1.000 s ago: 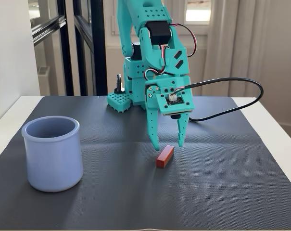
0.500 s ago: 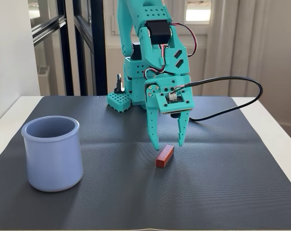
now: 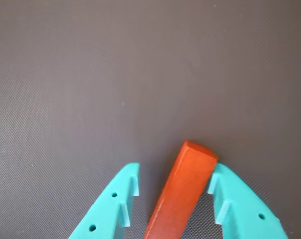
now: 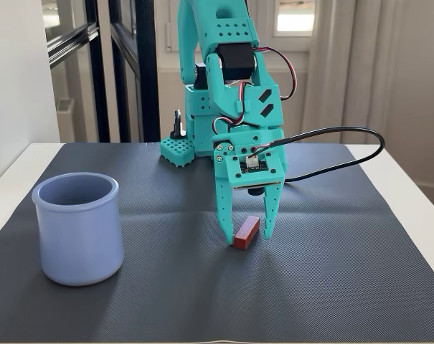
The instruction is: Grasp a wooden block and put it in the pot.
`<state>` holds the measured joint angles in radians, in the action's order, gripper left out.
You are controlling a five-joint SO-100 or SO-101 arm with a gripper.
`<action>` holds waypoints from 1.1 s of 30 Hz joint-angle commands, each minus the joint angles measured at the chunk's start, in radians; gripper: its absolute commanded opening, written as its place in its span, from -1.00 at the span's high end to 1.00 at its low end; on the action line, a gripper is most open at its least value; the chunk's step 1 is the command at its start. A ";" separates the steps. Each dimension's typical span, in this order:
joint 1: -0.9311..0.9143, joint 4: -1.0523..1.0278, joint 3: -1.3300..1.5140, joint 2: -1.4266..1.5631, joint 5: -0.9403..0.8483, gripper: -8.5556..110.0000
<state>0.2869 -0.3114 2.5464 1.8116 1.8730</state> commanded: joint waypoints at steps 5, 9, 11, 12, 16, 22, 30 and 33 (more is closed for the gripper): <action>-0.017 0.005 -0.014 0.005 -0.003 0.76; -0.021 0.006 0.003 0.006 -0.003 0.77; -0.021 0.008 0.003 0.006 -0.005 0.79; -0.021 0.008 -0.002 0.006 -0.005 0.81; -0.023 0.011 -0.021 0.017 -0.006 0.81; -0.058 0.005 -0.029 0.133 -0.095 0.80; -0.147 0.011 -0.029 0.265 -0.236 0.80; -0.184 0.011 -0.031 0.318 -0.291 0.80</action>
<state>0.1319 -0.3099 2.5541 2.0724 1.6107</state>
